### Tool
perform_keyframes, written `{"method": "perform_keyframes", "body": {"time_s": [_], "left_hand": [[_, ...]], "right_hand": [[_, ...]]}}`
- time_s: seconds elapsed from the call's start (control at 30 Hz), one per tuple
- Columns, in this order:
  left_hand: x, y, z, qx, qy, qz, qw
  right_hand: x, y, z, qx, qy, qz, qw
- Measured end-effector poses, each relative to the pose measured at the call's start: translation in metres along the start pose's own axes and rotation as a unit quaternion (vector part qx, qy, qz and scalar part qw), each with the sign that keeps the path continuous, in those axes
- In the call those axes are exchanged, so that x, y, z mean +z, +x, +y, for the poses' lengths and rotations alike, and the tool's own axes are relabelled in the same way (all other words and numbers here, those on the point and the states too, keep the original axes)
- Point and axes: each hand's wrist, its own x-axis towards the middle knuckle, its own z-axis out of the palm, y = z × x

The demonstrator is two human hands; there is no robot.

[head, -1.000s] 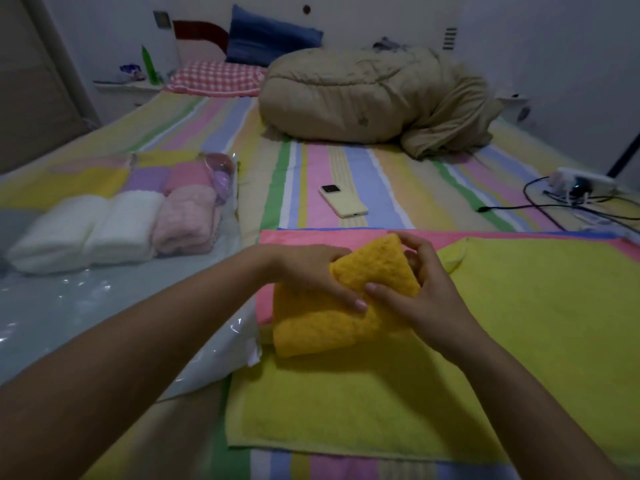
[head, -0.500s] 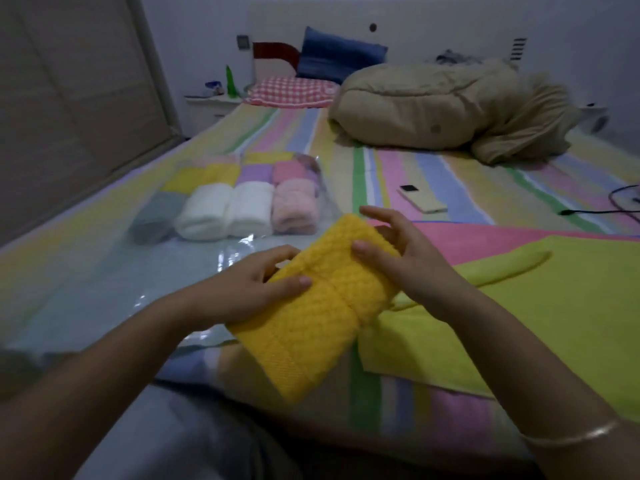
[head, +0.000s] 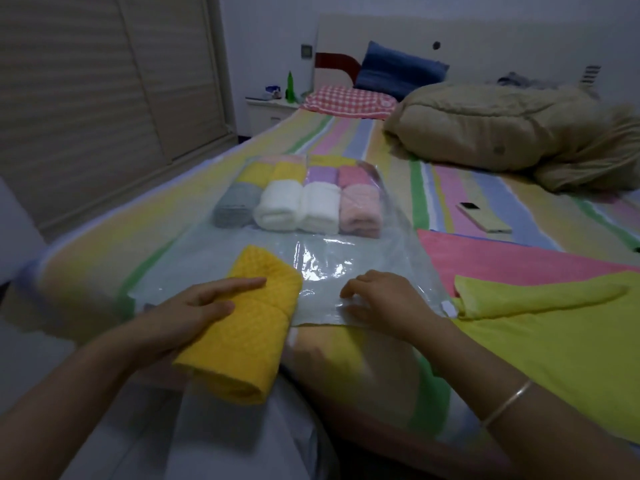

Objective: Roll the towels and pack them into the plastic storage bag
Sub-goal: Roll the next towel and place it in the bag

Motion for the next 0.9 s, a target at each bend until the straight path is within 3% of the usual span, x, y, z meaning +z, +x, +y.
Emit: {"method": "perform_keyframes", "body": {"time_s": [0.17,0.3,0.5,0.63,0.77,0.83,0.9], "left_hand": [[0.009,-0.003,0.009,0.031,-0.019,-0.11,0.993],[0.037,0.024,0.027,0.102,0.059,-0.175,0.978],[0.031,0.092,0.036,0.129,0.236,-0.003,0.963],[0.009,0.125,0.01,0.035,0.436,0.106,0.893],[-0.008,0.141,-0.019,-0.004,0.414,0.283,0.865],[0.011,0.136,-0.014,-0.002,0.455,0.286,0.843],[0.034,0.135,-0.009,0.034,0.521,0.24,0.819]], "right_hand": [[-0.002,0.012,0.004,0.106,0.034,0.09,0.99],[-0.023,0.024,0.001,0.12,0.068,0.21,0.968],[-0.049,0.03,0.001,0.094,0.087,0.288,0.949],[-0.051,0.03,-0.001,0.088,0.105,0.305,0.942],[-0.046,0.029,-0.005,0.086,0.11,0.294,0.945],[-0.044,0.028,-0.007,0.089,0.086,0.282,0.951],[-0.044,0.028,-0.01,0.091,0.063,0.263,0.958]]}}
